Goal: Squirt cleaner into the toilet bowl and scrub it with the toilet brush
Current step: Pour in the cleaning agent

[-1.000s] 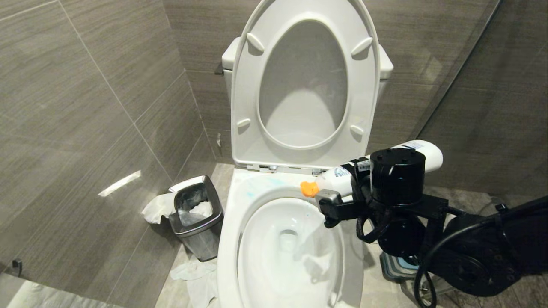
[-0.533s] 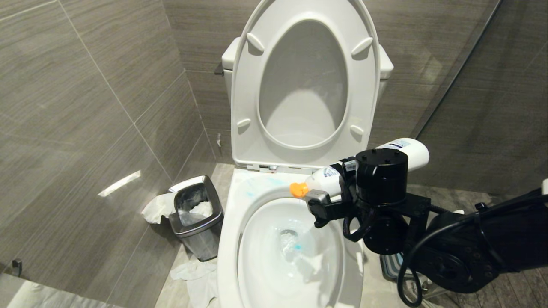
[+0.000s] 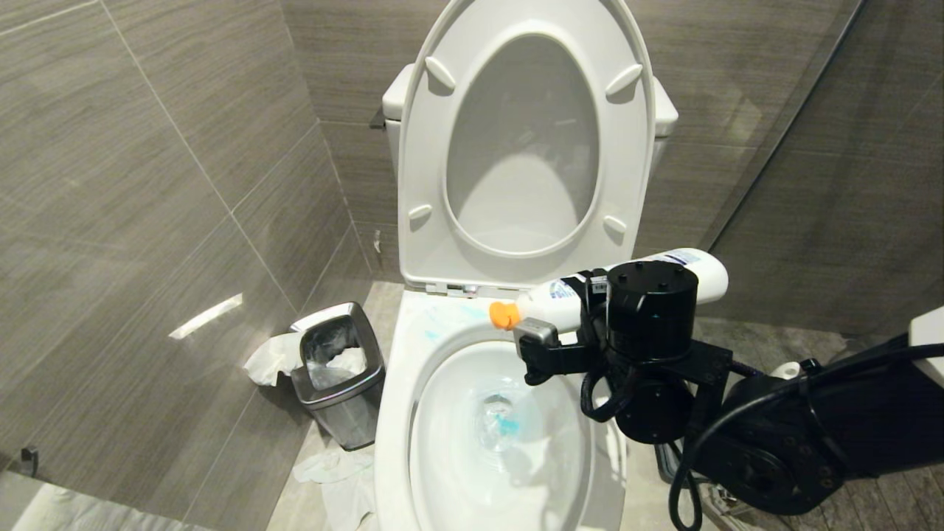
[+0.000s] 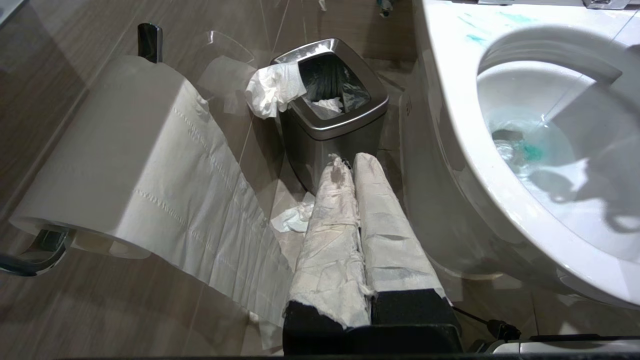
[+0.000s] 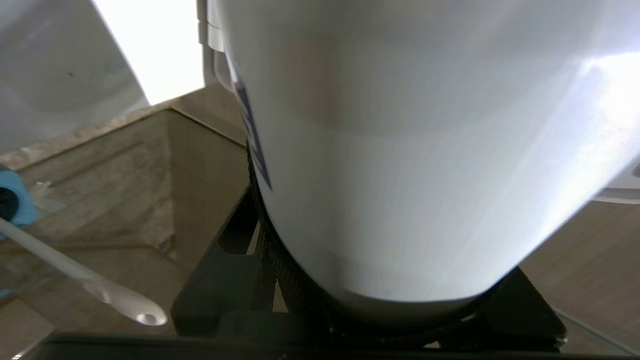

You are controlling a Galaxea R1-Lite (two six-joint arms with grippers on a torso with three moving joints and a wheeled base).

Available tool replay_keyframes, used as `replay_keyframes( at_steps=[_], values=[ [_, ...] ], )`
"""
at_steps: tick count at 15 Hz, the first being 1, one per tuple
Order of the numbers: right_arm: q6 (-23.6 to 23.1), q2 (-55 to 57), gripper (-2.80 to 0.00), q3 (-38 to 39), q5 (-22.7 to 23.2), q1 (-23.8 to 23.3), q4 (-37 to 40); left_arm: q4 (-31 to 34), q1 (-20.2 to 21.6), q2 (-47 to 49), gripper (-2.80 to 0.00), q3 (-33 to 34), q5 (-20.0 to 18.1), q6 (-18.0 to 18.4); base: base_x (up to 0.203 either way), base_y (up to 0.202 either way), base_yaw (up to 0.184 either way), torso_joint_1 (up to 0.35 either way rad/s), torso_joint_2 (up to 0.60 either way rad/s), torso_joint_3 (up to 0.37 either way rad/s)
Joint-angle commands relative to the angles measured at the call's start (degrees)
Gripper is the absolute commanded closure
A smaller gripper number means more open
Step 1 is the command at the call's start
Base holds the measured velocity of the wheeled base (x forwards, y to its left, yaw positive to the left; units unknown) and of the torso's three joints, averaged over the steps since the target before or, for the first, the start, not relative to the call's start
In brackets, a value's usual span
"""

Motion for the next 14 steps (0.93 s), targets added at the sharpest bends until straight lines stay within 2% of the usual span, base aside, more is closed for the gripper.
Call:
replay_keyframes(
  at_steps=[1, 4, 9, 12, 14],
  values=[
    [1.6, 0.1, 0.00, 0.7, -0.3, 0.3, -0.3, 0.0, 0.0, 0.0, 0.00, 0.0, 0.0, 0.0, 0.000, 0.000, 0.000, 0.000, 0.00, 0.000],
    [5.6, 0.0, 0.00, 1.0, -0.3, 0.3, -0.3, 0.0, 0.0, 0.0, 0.00, 0.0, 0.0, 0.0, 0.000, 0.000, 0.000, 0.000, 0.00, 0.000],
    [16.1, -0.9, 0.00, 2.2, 0.0, 0.4, -0.2, 0.0, 0.0, 0.0, 0.00, 0.0, 0.0, 0.0, 0.000, 0.000, 0.000, 0.000, 0.00, 0.000],
    [20.4, -1.8, 0.00, 1.7, 0.0, 0.4, -0.2, 0.0, 0.0, 0.0, 0.00, 0.0, 0.0, 0.0, 0.000, 0.000, 0.000, 0.000, 0.00, 0.000],
    [21.7, -2.9, 0.00, 0.9, 0.0, 0.1, 0.0, 0.0, 0.0, 0.0, 0.00, 0.0, 0.0, 0.0, 0.000, 0.000, 0.000, 0.000, 0.00, 0.000]
  ],
)
